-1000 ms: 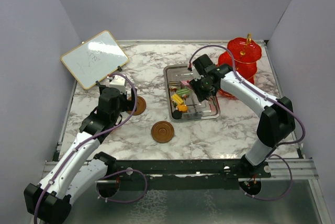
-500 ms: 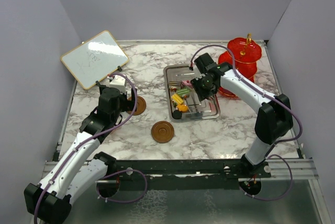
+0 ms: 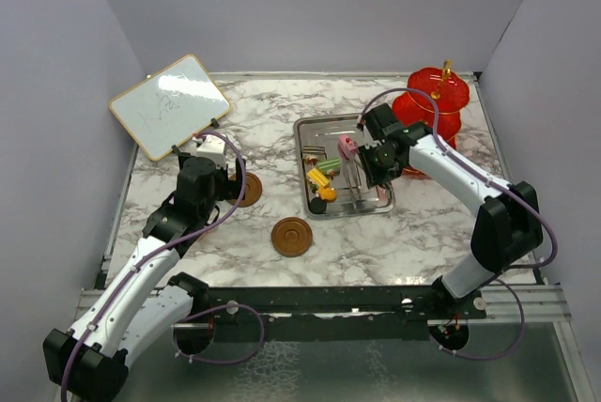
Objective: Serve the afternoon tea
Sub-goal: Adjust the dessert on the tray.
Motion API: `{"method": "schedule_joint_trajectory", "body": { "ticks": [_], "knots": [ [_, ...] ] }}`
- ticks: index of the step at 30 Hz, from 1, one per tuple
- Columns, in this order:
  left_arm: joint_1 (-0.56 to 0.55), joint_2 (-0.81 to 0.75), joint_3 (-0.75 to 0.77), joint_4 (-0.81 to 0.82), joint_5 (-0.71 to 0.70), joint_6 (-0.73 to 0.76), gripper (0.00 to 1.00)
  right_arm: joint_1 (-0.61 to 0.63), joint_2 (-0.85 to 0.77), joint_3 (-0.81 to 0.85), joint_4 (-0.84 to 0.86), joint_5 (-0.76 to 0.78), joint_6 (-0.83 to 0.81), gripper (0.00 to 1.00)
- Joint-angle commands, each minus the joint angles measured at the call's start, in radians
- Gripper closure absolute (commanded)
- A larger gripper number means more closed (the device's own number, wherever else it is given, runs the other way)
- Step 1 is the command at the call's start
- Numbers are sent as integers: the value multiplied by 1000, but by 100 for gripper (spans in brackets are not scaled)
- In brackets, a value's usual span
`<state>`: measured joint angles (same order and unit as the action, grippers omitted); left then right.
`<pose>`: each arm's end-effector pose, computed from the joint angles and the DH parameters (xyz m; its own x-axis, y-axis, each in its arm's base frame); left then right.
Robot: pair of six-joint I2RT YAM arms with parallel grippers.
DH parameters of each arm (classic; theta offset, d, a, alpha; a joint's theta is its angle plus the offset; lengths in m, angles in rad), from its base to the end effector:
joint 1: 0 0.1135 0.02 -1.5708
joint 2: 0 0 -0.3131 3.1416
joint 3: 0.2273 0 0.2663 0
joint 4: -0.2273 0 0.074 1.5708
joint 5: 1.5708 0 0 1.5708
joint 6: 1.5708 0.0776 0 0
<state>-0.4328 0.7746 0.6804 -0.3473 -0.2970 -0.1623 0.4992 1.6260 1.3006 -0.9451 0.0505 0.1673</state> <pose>0.1858 -0.0608 0.3045 -0.4088 0.0187 -0.9124 0.0961 0.9951 -0.0227 0.3066 0.1627 0.2553 -0.9044 -0.3037 -0.2997 -0.3188 0.9478 0.0017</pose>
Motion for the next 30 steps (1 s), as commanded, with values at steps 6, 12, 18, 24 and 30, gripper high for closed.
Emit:
{"method": "schedule_joint_trajectory", "body": {
  "ticks": [6, 12, 18, 24, 30],
  "knots": [
    [5, -3, 36, -2, 23, 5, 1, -1, -92, -47, 68, 6, 72, 73],
    [6, -3, 36, -4, 21, 6, 1, -1, -75, -50, 55, -26, 73, 73],
    [6, 0, 36, -3, 28, 4, 1, -1, -77, -101, 53, -38, 77, 72],
    [6, 5, 36, -4, 30, 4, 1, -1, -63, -92, 55, -41, 63, 68],
    [6, 8, 37, -2, 30, 5, 1, -1, -53, -51, 64, -37, 36, 62]
  ]
}}
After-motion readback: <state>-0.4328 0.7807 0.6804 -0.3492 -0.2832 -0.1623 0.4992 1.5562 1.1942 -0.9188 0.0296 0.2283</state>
